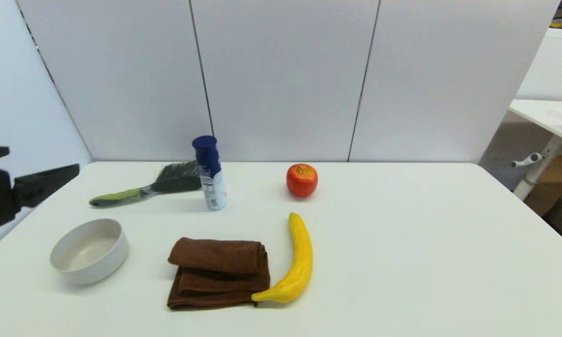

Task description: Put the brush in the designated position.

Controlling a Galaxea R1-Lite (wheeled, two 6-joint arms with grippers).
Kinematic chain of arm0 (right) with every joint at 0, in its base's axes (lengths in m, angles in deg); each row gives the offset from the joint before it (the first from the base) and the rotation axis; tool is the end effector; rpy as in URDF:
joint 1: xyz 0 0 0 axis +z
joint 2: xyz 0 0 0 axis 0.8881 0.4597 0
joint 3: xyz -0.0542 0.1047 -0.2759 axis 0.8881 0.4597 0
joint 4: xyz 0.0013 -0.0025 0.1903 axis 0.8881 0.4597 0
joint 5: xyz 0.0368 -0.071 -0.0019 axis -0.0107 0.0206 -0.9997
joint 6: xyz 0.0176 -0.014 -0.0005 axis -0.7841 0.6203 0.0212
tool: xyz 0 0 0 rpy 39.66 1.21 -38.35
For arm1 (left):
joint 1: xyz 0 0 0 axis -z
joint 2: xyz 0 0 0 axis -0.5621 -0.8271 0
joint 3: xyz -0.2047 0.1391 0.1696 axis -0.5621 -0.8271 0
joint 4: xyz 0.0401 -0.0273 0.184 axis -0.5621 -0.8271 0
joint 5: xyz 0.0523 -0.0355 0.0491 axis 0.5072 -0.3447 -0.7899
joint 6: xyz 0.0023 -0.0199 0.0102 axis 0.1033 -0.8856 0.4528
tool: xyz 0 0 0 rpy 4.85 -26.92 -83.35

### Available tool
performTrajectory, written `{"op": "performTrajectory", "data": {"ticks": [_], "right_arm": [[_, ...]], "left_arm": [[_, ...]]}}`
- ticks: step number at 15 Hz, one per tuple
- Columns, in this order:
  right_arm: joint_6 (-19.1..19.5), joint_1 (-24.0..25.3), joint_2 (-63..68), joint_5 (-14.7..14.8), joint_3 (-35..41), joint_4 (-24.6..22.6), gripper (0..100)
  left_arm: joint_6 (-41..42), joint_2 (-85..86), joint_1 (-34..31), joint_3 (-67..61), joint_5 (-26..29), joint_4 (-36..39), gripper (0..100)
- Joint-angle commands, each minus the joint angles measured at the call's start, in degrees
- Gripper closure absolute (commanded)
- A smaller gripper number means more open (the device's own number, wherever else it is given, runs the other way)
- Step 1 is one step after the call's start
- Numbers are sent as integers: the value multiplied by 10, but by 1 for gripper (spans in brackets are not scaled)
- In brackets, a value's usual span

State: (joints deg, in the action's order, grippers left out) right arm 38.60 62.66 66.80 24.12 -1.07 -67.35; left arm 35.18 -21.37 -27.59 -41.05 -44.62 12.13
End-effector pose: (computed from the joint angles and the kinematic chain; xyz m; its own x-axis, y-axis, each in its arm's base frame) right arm -0.0229 0.0000 0.0758 1.0000 0.0033 0.0051 -0.0033 1.0000 0.0089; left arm 0.1163 -0.0126 0.2682 0.9736 -0.0740 -0.2158 0.1218 0.9684 0.2177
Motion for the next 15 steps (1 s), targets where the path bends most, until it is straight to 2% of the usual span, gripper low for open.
{"op": "performTrajectory", "data": {"ticks": [1,3,8,10,12,15], "right_arm": [[1,1,1,0,0,0,0],[1,1,1,0,0,0,0],[-1,1,1,0,0,0,0],[1,1,1,0,0,0,0],[-1,1,1,0,0,0,0],[1,1,1,0,0,0,0]], "left_arm": [[-31,187,-37,-169,0,36,0],[-38,252,-42,-241,1,64,0],[-39,460,-60,-422,8,68,0],[-40,533,-63,-452,49,57,0],[-37,558,-63,-452,52,16,0],[-42,558,-63,-452,51,16,0]]}}
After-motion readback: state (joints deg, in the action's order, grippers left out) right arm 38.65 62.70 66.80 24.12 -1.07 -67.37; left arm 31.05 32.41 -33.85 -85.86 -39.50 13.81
